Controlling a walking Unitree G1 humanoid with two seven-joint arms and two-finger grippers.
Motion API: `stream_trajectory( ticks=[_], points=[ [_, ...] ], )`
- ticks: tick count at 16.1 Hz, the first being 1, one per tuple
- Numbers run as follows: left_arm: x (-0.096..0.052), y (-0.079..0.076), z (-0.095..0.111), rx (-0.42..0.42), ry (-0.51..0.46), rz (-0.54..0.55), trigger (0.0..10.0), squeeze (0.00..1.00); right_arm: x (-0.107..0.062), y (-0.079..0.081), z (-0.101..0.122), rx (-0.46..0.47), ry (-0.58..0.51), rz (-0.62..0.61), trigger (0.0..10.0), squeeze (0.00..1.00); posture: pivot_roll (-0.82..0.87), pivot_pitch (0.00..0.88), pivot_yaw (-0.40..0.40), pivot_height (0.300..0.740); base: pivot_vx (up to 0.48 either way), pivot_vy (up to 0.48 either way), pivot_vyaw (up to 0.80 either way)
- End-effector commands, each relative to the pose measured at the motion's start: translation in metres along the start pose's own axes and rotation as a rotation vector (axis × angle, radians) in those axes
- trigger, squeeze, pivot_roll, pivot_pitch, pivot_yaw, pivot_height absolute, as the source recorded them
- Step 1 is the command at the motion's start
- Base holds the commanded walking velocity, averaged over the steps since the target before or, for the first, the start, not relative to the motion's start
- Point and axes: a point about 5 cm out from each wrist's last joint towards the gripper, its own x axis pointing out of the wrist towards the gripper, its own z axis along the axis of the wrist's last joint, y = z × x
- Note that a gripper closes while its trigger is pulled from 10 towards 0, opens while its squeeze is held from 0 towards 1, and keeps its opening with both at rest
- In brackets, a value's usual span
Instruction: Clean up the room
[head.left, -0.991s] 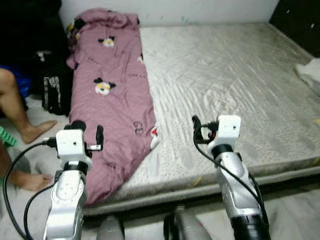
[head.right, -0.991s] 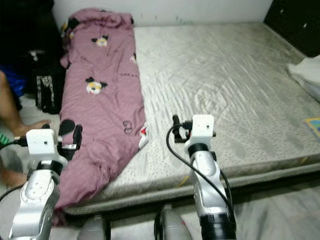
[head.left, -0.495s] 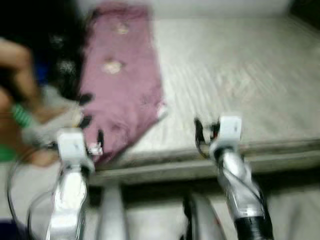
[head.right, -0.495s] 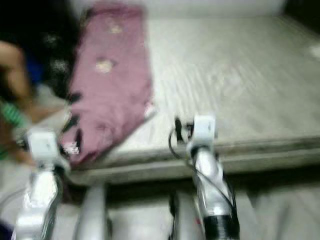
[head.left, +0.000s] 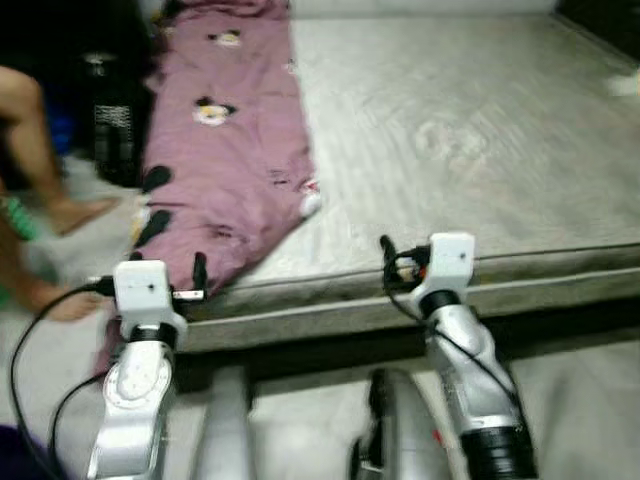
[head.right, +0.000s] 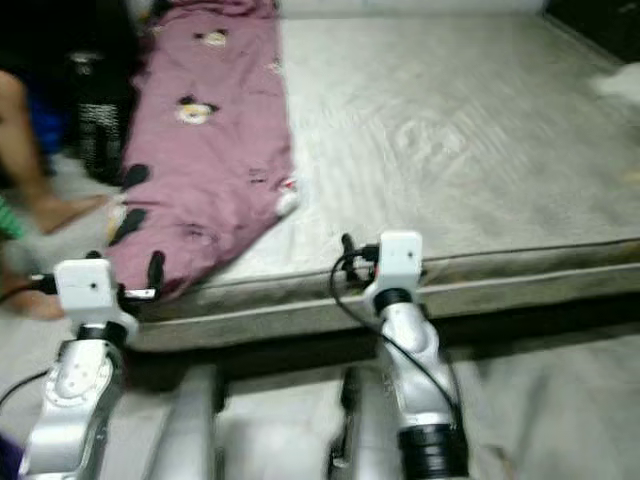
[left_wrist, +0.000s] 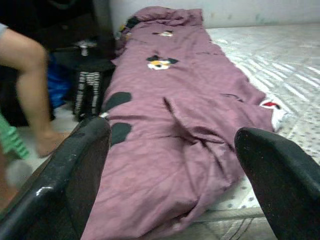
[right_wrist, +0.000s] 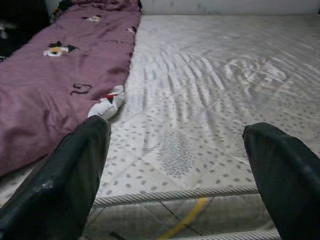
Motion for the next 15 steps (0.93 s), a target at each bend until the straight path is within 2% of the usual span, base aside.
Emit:
stream_trajectory(
  ticks=[1, 3, 11, 15],
  points=[
    [0.0006, -0.0009, 0.0029, 0.005, -0.011, -0.008, 10.0, 0.0, 0.0, 0.001, 0.002, -0.001, -0.008, 0.011, 10.0, 0.0, 0.09, 0.078, -0.021, 0.572, 0.0, 0.0, 0.0],
    [0.0007, -0.0017, 0.0026, 0.001, -0.01, -0.01, 10.0, 0.0, -0.0002, 0.001, 0.0016, -0.004, -0.008, 0.013, 10.0, 0.0, 0.09, 0.078, -0.021, 0.552, 0.0, 0.0, 0.0],
    [0.0016, -0.0032, 0.005, -0.025, -0.025, -0.018, 10.0, 0.0, 0.0016, 0.001, 0.0013, -0.004, 0.0, 0.02, 10.0, 0.0, 0.09, 0.084, -0.025, 0.552, 0.0, 0.0, 0.0],
    [0.0027, -0.0036, 0.0056, -0.03, -0.029, -0.021, 10.0, 0.0, 0.003, 0.0012, 0.0015, -0.005, 0.0, 0.023, 10.0, 0.0, 0.09, 0.086, -0.024, 0.552, 0.351, 0.0, 0.0]
  ],
)
